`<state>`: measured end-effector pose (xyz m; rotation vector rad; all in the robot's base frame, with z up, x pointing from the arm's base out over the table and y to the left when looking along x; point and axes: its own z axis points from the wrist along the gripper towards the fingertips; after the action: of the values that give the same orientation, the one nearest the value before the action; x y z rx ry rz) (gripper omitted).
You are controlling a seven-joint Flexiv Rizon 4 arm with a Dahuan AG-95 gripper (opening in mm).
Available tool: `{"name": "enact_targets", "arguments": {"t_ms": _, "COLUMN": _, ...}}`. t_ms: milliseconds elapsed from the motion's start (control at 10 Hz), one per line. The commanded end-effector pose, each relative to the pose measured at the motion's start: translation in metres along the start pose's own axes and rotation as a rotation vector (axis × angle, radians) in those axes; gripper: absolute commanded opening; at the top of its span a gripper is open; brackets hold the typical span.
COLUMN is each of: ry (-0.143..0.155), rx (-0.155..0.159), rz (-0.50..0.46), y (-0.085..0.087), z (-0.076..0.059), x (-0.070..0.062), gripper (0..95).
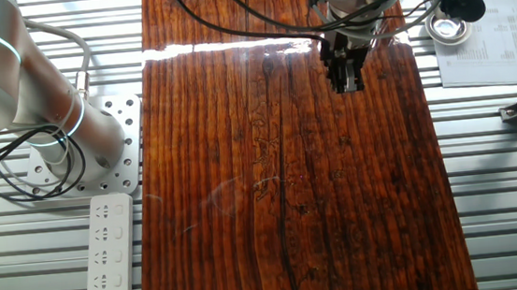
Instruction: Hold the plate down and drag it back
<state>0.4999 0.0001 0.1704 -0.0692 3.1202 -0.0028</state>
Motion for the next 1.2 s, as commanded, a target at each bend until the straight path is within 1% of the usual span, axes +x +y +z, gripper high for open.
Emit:
{"name": "enact_targets", "arguments": {"t_ms": 100, "ry": 0.003, "rx": 0.002, "rz": 0.000, "y": 0.0001, "z": -0.0002, "x": 0.0001, "gripper": 0.0}}
{"name": "enact_targets", "arguments": {"t_ms": 400, "ry": 0.013, "rx": 0.001, "rz": -0.006, "y": 0.0001, "z": -0.0002, "x": 0.0001, "gripper": 0.0}}
{"name": "enact_targets", "arguments": {"t_ms": 800, "ry": 0.014, "rx": -0.001, "rz": -0.019, "y": 0.0001, "z": -0.0003, "x": 0.0001, "gripper": 0.0}}
{"name": "enact_targets", "arguments": {"t_ms": 1000, "ry": 0.032, "rx": 0.000, "rz": -0.027, "y": 0.0002, "z": -0.0004, "x": 0.0001, "gripper": 0.0}}
{"name": "enact_targets", "arguments": {"t_ms": 1200, "ry": 0.034, "rx": 0.000, "rz": -0.025, "y": 0.0001, "z": -0.0005, "x": 0.0002, "gripper": 0.0}}
